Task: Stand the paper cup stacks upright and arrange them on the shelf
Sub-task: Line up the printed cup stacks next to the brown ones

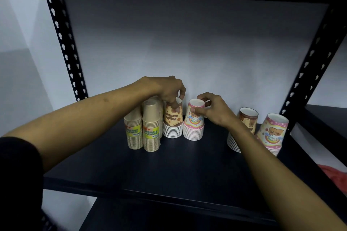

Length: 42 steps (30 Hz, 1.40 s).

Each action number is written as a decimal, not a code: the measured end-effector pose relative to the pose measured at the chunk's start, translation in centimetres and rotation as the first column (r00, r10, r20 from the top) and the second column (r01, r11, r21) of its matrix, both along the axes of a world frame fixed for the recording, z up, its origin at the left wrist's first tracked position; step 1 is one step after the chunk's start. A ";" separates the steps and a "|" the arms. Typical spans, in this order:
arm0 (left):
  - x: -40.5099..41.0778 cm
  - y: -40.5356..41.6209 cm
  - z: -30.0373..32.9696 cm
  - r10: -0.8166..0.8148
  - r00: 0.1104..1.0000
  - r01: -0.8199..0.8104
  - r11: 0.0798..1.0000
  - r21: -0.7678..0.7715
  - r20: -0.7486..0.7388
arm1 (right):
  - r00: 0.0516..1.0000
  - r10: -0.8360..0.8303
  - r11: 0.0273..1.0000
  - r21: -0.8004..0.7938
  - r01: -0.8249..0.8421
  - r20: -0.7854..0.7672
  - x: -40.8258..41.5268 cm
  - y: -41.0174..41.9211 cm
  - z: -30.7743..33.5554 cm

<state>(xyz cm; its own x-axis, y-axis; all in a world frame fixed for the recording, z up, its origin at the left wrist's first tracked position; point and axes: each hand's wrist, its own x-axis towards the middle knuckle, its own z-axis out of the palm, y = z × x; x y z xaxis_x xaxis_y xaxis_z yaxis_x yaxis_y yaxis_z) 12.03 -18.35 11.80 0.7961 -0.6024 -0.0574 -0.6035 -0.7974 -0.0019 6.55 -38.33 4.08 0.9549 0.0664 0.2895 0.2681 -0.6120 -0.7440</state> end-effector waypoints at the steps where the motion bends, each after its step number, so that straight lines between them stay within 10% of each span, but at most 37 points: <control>1: 0.0 0.0 0.0 -0.001 1.000 0.001 1.000 0.000 0.004 | 1.000 0.002 1.000 0.001 -0.002 0.002 0.1 0.0 0.0; 23: -1.8 -1.7 0.9 -0.012 0.996 0.011 1.000 0.009 0.088 | 0.986 -0.071 0.989 -0.115 0.089 0.148 -2.8 -1.3 0.6; 32: -6.2 -10.6 1.5 -0.213 0.974 0.225 0.928 -0.296 0.074 | 0.898 -0.262 0.936 -0.132 0.326 0.354 -8.1 -10.6 2.1; 42: -7.6 -16.8 -4.9 -0.212 0.977 0.185 0.875 -0.448 -0.011 | 0.923 -0.333 0.930 -0.094 0.356 0.195 -12.0 -15.9 -1.8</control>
